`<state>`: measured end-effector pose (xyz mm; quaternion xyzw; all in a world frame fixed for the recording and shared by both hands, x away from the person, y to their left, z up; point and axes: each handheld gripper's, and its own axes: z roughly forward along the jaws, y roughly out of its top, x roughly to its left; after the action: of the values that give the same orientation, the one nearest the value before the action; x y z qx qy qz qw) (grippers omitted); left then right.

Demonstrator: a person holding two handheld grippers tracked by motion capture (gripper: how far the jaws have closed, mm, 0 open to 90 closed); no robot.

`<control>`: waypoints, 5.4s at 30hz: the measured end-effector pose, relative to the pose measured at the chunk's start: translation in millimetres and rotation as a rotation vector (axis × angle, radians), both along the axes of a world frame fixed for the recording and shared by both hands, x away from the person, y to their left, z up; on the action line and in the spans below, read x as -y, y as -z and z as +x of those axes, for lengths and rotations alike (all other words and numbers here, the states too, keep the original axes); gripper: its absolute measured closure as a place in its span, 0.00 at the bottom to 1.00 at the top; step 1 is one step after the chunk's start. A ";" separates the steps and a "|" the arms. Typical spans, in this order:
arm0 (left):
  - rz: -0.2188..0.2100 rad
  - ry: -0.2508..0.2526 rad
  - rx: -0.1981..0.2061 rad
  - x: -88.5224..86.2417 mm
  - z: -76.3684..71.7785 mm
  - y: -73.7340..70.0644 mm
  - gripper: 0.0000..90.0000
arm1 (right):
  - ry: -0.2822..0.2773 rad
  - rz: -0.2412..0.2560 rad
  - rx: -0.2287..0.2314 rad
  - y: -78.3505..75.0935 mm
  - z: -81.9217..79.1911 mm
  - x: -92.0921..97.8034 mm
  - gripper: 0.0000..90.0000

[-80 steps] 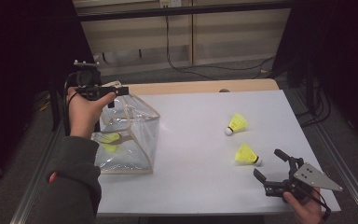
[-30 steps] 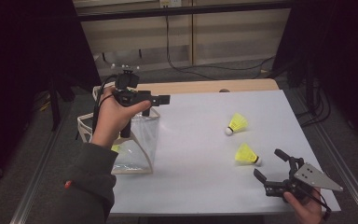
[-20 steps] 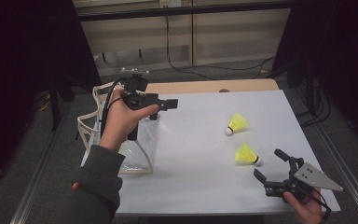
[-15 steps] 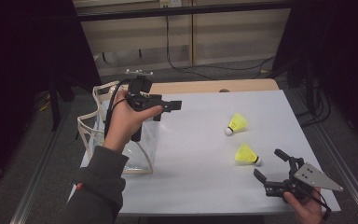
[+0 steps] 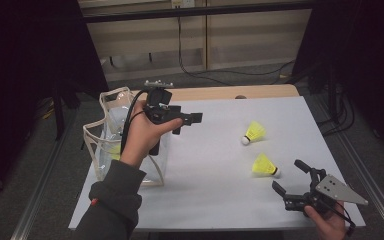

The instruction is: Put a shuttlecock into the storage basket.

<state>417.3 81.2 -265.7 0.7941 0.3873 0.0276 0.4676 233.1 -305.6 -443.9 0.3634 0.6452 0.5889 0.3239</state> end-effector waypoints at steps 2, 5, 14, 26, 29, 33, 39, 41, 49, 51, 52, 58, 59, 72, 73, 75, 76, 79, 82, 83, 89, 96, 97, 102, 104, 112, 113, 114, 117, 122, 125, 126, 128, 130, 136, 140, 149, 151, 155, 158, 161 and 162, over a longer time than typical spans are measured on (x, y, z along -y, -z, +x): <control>0.001 0.004 -0.003 1.3 -0.3 1.7 0.15 | -0.001 -0.002 0.001 0.1 0.1 0.0 0.01; 0.008 0.011 -0.007 2.7 -0.5 3.6 0.15 | -0.001 -0.002 0.001 0.1 0.0 -0.1 0.01; 0.010 0.016 -0.014 4.7 -1.1 8.5 0.14 | -0.002 -0.002 0.002 0.1 0.1 -0.1 0.01; 0.010 0.025 -0.024 8.0 -2.6 16.9 0.13 | -0.002 -0.003 0.003 0.2 0.3 0.0 0.01; 0.009 0.022 -0.021 8.7 -2.6 18.8 0.13 | -0.001 -0.002 0.003 0.4 0.5 0.0 0.01; 0.006 0.025 -0.025 9.1 -2.6 21.7 0.12 | -0.001 -0.003 0.004 0.3 0.4 -0.2 0.01; 0.012 0.030 -0.031 9.6 -2.6 25.6 0.12 | -0.001 -0.003 0.005 0.3 0.4 -0.1 0.01; 0.006 0.027 -0.032 9.8 -2.8 26.8 0.12 | -0.001 -0.003 0.003 0.2 0.4 0.0 0.01; 0.007 0.038 -0.033 12.2 -4.8 32.4 0.12 | -0.001 -0.002 0.002 0.1 0.3 -0.1 0.01; 0.006 0.043 -0.036 13.0 -5.5 33.5 0.12 | -0.001 -0.005 0.005 0.1 0.3 0.0 0.01; 0.007 0.042 -0.032 13.3 -5.7 34.2 0.12 | -0.002 -0.003 0.004 0.1 0.2 0.0 0.01; 0.006 0.047 -0.033 15.3 -7.2 40.0 0.11 | -0.001 -0.003 0.002 0.1 0.2 0.0 0.01; 0.005 0.048 -0.037 15.5 -7.5 41.0 0.11 | -0.001 -0.002 0.001 0.0 0.1 0.0 0.01; 0.004 0.058 -0.034 16.3 -10.0 52.8 0.11 | -0.001 -0.002 0.003 -0.2 -0.1 0.0 0.01; 0.005 0.060 -0.032 16.9 -10.3 53.9 0.11 | -0.001 -0.002 0.003 -0.2 -0.1 0.0 0.01; 0.014 0.059 -0.030 17.6 -10.8 55.6 0.11 | 0.001 -0.003 0.003 -0.2 -0.1 0.0 0.01; 0.012 0.062 -0.032 17.9 -10.9 56.3 0.11 | 0.000 -0.003 0.004 -0.3 -0.1 0.1 0.01; 0.008 0.062 -0.029 18.7 -11.5 58.9 0.10 | 0.000 -0.004 0.005 -0.3 0.0 0.0 0.01; 0.004 0.060 -0.032 19.6 -12.2 61.1 0.10 | 0.000 -0.003 0.002 -0.2 -0.2 0.0 0.01; 0.010 0.062 -0.029 19.7 -12.4 62.0 0.10 | -0.001 -0.004 0.004 -0.2 -0.1 0.1 0.01; 0.010 0.070 -0.028 21.1 -13.5 66.3 0.09 | -0.001 -0.004 0.005 -0.2 0.0 -0.1 0.01; 0.010 0.083 -0.026 25.1 -15.4 72.2 0.08 | -0.001 -0.004 0.004 -0.3 -0.3 -0.1 0.01; 0.010 0.084 -0.024 25.5 -15.4 72.9 0.08 | -0.001 -0.004 0.005 -0.4 -0.3 -0.1 0.01; 0.009 0.084 -0.025 27.7 -15.7 76.1 0.08 | -0.001 -0.004 0.005 -0.3 -0.2 0.0 0.01; 0.016 0.089 -0.022 29.0 -16.1 78.0 0.08 | -0.001 -0.005 0.005 -0.2 -0.2 0.0 0.01; 0.034 0.099 -0.031 35.3 -17.0 84.7 0.07 | -0.002 -0.004 0.003 -0.2 -0.2 -0.3 0.01; 0.036 0.098 -0.031 36.7 -17.5 85.9 0.07 | -0.002 -0.004 0.003 -0.1 -0.2 -0.2 0.01; 0.041 0.103 -0.032 37.5 -17.8 86.8 0.07 | -0.002 -0.004 0.003 -0.1 -0.2 -0.2 0.01; 0.047 0.110 -0.035 40.5 -18.4 90.3 0.07 | -0.003 -0.004 0.003 -0.1 -0.2 -0.2 0.01; 0.043 0.120 -0.044 44.5 -19.2 95.1 0.06 | -0.003 -0.005 0.004 0.0 0.0 -0.2 0.01; 0.038 0.125 -0.042 47.2 -19.6 96.7 0.06 | -0.004 -0.006 0.004 0.0 0.1 0.0 0.01; 0.037 0.124 -0.040 47.9 -19.5 97.3 0.06 | -0.004 -0.007 0.005 0.0 0.2 -0.2 0.01; 0.039 0.125 -0.040 49.2 -19.2 98.7 0.06 | -0.005 -0.007 0.005 0.1 0.2 -0.1 0.01; 0.042 0.125 -0.039 50.6 -19.4 99.6 0.06 | -0.003 -0.007 0.004 0.0 0.1 -0.3 0.01; 0.050 0.133 -0.033 54.1 -20.0 101.0 0.06 | -0.004 -0.006 0.004 0.0 0.1 0.0 0.01; 0.049 0.140 -0.033 57.6 -20.7 103.7 0.06 | -0.006 -0.007 0.005 0.0 0.2 -0.1 0.01; 0.045 0.156 -0.031 64.7 -22.8 107.4 0.06 | -0.006 -0.008 0.005 -0.3 -0.3 -0.3 0.01; 0.040 0.160 -0.028 66.5 -23.3 108.0 0.06 | -0.006 -0.008 0.006 -0.4 -0.3 -0.3 0.01; 0.039 0.172 -0.030 69.8 -24.1 109.4 0.06 | -0.006 -0.009 0.007 -0.5 -0.5 -0.2 0.01; 0.039 0.177 -0.031 72.4 -24.7 110.6 0.06 | -0.006 -0.013 0.008 -0.7 -0.5 -0.5 0.01; 0.034 0.182 -0.028 75.6 -25.5 112.0 0.06 | -0.006 -0.014 0.009 -0.6 -0.4 -0.5 0.01; 0.038 0.187 -0.027 76.3 -25.6 112.0 0.07 | -0.006 -0.014 0.009 -0.6 -0.4 -0.5 0.01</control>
<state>391.7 4.9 -377.7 0.8358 0.3172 -0.0193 0.4476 232.7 -305.1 -443.3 0.3568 0.6489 0.5869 0.3275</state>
